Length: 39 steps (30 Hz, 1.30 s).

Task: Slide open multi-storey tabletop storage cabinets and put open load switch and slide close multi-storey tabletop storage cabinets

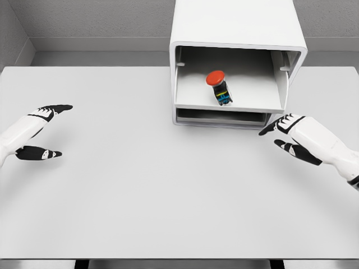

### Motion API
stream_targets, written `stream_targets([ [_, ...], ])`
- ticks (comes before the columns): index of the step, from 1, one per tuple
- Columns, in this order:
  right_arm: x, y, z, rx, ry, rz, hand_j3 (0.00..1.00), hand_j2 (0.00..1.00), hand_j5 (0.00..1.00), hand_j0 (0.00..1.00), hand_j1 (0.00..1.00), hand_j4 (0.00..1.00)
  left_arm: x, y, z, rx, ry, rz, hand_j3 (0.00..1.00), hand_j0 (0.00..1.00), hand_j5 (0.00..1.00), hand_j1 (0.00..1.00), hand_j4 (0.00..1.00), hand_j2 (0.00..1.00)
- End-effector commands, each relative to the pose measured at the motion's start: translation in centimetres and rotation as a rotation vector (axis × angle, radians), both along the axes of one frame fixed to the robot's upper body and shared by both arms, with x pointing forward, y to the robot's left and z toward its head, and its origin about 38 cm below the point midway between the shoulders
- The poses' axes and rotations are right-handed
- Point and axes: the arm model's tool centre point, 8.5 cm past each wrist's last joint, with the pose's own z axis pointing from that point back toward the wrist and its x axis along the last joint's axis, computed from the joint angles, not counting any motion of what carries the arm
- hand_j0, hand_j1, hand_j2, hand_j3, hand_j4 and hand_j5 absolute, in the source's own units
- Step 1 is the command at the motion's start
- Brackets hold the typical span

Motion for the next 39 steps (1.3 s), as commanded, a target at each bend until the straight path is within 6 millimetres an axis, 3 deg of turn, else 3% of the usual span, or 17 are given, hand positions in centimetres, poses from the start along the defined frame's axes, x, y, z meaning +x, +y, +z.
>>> stream_targets([
  [1,0.0,-0.1,0.0,0.005,0.003,-0.002,0.6,0.6,0.6,0.6,0.6,0.6,0.0,0.1,0.0,-0.008,0.0,0.002,1.0,1.0,1.0,1.0,1.0,1.0],
  [20,1.7,0.7,-0.1,-0.008,0.019,0.024,0.61,0.61,0.61,0.61,0.61,0.61,0.0,0.0,0.1,-0.011,-0.002,0.001,1.0,1.0,1.0,1.0,1.0,1.0],
  [29,3.7,1.3,-0.2,-0.014,0.026,0.037,0.61,0.61,0.61,0.61,0.61,0.61,0.0,0.0,0.1,-0.011,-0.002,0.001,1.0,1.0,1.0,1.0,1.0,1.0],
  [39,3.8,1.0,0.3,-0.024,0.017,0.039,0.62,0.62,0.62,0.62,0.62,0.62,0.0,0.1,0.0,-0.009,0.0,0.002,1.0,1.0,1.0,1.0,1.0,1.0],
])
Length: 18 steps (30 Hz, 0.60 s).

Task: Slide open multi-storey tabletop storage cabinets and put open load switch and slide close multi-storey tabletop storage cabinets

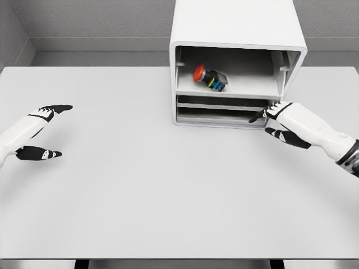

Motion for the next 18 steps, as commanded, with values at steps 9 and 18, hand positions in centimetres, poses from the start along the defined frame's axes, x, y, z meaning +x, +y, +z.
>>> stream_targets([
  [9,-0.8,-3.1,1.1,-0.037,0.01,-0.032,0.62,0.62,0.62,0.62,0.62,0.62,0.0,0.1,0.1,-0.007,-0.002,0.003,1.0,1.0,1.0,1.0,1.0,1.0],
  [18,-1.0,-3.7,1.3,-0.041,0.006,-0.048,0.64,0.64,0.64,0.64,0.64,0.64,0.2,0.5,-0.3,-0.01,0.012,0.012,1.0,1.0,1.0,1.0,1.0,1.0],
])
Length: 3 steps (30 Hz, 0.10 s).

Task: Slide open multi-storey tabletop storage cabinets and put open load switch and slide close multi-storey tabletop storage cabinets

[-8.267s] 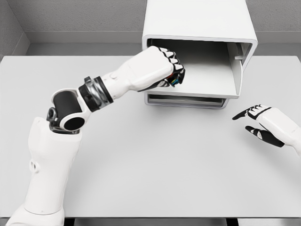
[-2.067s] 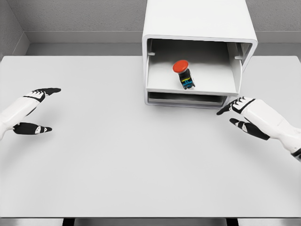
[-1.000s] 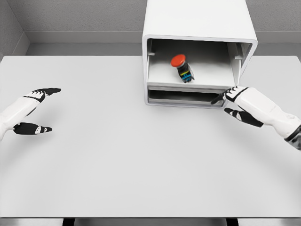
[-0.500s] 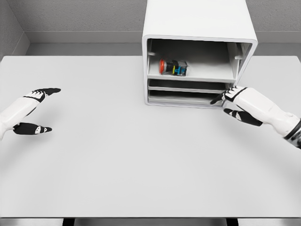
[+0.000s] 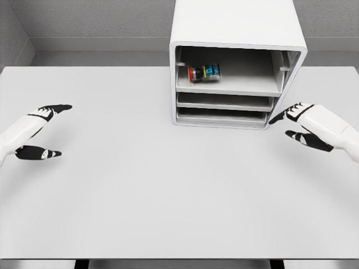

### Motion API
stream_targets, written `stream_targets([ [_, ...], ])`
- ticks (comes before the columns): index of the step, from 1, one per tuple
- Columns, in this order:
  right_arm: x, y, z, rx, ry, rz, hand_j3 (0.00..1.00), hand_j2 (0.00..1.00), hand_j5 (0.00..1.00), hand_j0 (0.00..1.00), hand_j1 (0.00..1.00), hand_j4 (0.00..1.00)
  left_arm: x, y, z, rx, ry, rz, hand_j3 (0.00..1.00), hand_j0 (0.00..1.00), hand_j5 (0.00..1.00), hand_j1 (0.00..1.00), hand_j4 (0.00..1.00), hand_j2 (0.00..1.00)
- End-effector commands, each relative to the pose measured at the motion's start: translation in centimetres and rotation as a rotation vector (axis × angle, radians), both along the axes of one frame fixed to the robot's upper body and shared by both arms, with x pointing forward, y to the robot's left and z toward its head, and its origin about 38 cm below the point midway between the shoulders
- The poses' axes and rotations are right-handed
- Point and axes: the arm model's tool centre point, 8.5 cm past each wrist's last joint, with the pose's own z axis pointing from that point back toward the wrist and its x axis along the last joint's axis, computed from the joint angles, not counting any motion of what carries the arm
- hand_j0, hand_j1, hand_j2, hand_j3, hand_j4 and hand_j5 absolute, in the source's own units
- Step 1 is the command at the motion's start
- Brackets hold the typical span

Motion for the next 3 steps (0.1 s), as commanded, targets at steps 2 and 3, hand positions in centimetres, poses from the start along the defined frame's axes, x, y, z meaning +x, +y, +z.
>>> stream_targets([
  [2,-0.01,-0.2,0.17,0.005,-0.002,-0.004,0.65,0.65,0.65,0.65,0.65,0.65,-0.03,0.23,-0.16,-0.005,0.008,0.005,1.0,1.0,1.0,1.0,1.0,1.0],
  [3,-0.01,-0.23,0.19,0.004,-0.002,-0.004,0.65,0.65,0.65,0.65,0.65,0.65,-0.07,0.21,-0.17,-0.004,0.008,0.004,1.0,1.0,1.0,1.0,1.0,1.0],
])
